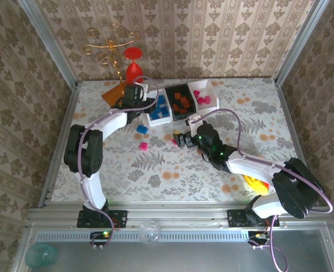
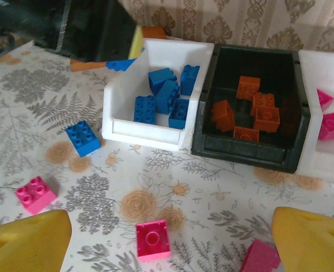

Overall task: Sort the legos into containers by color
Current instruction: Place the lego in the container, then pick up the lego from the center of the table.

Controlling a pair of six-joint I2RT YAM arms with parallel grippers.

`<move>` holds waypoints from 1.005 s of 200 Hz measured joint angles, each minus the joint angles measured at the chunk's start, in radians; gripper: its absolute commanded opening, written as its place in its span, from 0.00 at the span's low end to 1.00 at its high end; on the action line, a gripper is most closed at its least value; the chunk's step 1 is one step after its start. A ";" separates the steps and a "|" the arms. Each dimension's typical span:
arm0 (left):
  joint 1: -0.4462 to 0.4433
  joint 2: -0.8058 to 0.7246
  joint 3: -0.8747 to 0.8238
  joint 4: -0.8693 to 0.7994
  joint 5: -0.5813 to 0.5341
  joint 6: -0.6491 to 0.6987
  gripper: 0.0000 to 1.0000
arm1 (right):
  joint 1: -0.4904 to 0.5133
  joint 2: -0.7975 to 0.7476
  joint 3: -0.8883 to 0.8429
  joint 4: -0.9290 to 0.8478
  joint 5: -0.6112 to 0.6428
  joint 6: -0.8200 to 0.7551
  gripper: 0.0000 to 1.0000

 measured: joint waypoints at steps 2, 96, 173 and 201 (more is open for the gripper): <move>0.000 0.007 0.008 -0.003 0.000 0.000 0.33 | 0.003 0.003 0.000 0.003 0.003 -0.005 0.93; 0.005 0.113 0.195 -0.130 0.058 0.008 0.67 | 0.044 0.019 -0.028 0.080 0.063 -0.144 0.96; 0.019 -0.438 -0.441 0.078 0.268 0.009 0.75 | 0.029 0.201 0.267 -0.315 -0.002 -0.024 0.94; 0.019 -0.536 -0.629 0.129 0.349 0.035 0.76 | 0.002 0.296 0.333 -0.430 -0.051 0.023 0.92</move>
